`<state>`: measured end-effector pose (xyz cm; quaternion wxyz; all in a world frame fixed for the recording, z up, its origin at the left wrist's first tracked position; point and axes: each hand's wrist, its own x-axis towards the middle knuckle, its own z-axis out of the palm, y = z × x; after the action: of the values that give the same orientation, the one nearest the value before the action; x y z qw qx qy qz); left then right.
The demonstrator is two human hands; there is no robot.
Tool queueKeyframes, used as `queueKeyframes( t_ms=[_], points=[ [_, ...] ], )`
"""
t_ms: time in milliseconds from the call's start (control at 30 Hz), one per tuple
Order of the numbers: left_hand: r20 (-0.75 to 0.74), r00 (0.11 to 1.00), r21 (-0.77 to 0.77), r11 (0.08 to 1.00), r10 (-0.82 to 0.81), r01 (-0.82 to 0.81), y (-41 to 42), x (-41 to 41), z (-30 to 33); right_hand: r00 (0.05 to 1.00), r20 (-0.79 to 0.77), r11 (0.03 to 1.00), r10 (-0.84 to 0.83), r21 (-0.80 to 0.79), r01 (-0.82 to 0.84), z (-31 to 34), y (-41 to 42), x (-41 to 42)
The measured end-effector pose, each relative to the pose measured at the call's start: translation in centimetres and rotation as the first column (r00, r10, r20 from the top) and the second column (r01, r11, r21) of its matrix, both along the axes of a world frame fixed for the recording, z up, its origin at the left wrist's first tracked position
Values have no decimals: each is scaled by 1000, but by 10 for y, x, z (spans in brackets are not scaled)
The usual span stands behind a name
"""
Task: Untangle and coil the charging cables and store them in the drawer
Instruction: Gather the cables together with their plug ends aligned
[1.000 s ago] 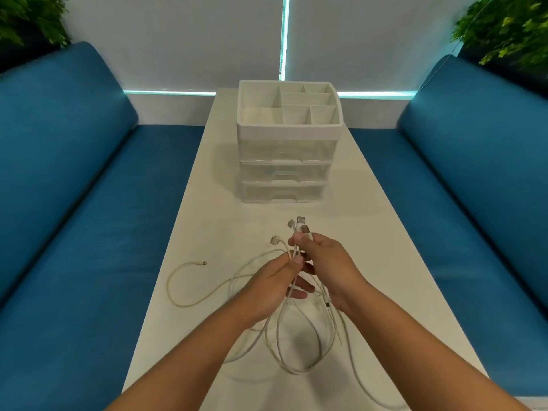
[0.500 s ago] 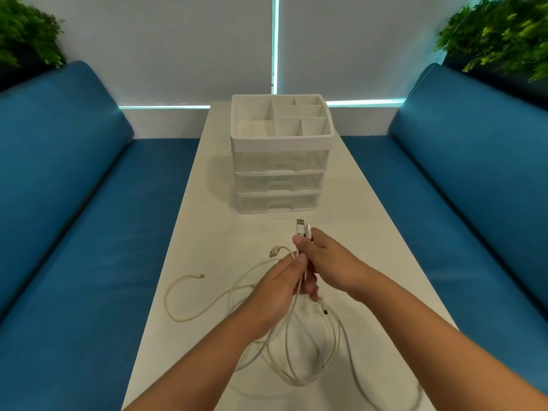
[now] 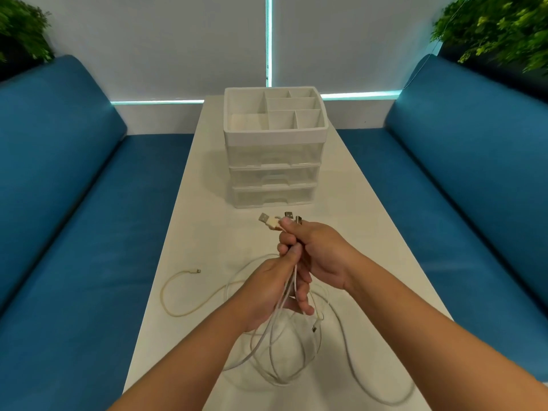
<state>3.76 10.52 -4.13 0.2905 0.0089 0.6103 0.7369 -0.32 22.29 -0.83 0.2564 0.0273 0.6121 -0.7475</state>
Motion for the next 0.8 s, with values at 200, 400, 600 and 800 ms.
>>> queueKeyframes(
  t_ms=[200, 400, 600, 800],
  points=[
    [77, 996, 66, 997, -36, 31, -4, -11, 2, 987, -157, 970, 44, 245, -5, 3, 5, -7],
    [-2, 1000, 298, 954, 27, -25, -7, -21, 8, 953, -116, 937, 280, 247, -246, 11, 6, -8],
    [-51, 987, 332, 935, 149, -124, 0, -18, 7, 926, 14, 914, 377, 154, -375, 22, 15, -5],
    [-42, 994, 240, 967, 100, -87, -5, -16, 7, 858, 126, 865, 497, 1, -501, 16, 27, -10]
  ],
)
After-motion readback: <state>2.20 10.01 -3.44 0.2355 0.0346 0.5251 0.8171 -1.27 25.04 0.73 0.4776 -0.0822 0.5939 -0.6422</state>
